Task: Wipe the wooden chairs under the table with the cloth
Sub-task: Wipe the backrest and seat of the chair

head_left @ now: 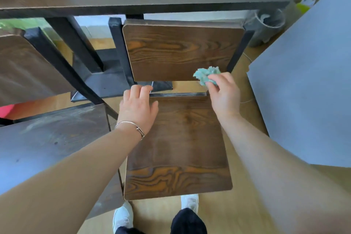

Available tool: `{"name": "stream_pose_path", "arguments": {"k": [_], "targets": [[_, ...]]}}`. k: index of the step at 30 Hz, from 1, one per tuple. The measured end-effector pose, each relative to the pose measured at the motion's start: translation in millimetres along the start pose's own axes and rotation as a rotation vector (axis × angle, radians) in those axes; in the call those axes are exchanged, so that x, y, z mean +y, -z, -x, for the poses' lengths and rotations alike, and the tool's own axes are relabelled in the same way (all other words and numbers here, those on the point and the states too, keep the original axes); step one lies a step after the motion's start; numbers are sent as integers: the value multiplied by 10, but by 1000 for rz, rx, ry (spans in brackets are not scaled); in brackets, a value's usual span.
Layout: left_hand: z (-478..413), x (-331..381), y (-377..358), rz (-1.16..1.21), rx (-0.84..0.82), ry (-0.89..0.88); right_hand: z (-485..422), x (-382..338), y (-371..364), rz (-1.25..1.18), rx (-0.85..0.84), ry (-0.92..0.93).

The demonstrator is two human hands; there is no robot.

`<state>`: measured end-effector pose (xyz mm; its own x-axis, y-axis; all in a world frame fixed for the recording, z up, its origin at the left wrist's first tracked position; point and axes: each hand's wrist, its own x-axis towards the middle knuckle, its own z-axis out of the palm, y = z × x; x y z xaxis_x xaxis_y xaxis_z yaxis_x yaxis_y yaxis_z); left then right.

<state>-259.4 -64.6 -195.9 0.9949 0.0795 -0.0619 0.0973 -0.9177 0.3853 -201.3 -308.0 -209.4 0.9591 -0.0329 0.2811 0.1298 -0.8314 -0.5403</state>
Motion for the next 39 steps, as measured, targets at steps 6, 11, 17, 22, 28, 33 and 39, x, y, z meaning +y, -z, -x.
{"name": "stream_pose_path", "arguments": {"k": [6,11,17,22,28,33,39], "targets": [[-290,623,-155,23,18,-52,-674,325,480,131,110,191],[-382,866,-425,32,-14,-69,-674,593,321,179,49,351],[-413,910,-753,10,-53,-31,-387,920,-65,119,-70,297],[-417,874,-955,-11,-99,17,-179,1113,-364,103,-140,170],[-372,790,-1064,-15,-124,70,-106,1240,-557,129,-179,105],[-294,719,-1098,-13,-122,90,-41,1378,-714,106,-188,41],[-163,540,-1232,1,-131,134,33,1443,-945,149,-273,-48]]}}
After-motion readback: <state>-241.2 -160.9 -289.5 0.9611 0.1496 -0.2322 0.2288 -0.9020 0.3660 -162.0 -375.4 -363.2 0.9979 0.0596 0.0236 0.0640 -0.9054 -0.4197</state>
